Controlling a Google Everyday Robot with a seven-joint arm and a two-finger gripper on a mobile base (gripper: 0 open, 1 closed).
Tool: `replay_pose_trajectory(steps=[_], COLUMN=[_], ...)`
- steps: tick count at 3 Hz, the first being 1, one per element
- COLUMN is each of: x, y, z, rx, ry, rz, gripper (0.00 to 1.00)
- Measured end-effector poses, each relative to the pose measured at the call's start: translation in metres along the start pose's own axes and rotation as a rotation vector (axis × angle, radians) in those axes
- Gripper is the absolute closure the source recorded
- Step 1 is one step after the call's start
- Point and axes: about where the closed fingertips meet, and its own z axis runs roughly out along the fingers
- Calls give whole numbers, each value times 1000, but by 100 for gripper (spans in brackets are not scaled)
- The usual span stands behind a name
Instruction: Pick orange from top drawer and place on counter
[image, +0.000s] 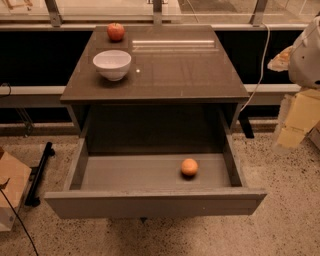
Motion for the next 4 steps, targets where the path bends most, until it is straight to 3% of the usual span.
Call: replay_pose_trajectory(steps=[1,2,3,4], x=[0,-5,-15,-15], y=[0,-5,-14,-14], z=[0,16,47,47], rx=[0,-2,-22,-22], ry=[0,-77,-213,-212], rz=[0,-9,-35,-34], gripper=[0,0,0,0])
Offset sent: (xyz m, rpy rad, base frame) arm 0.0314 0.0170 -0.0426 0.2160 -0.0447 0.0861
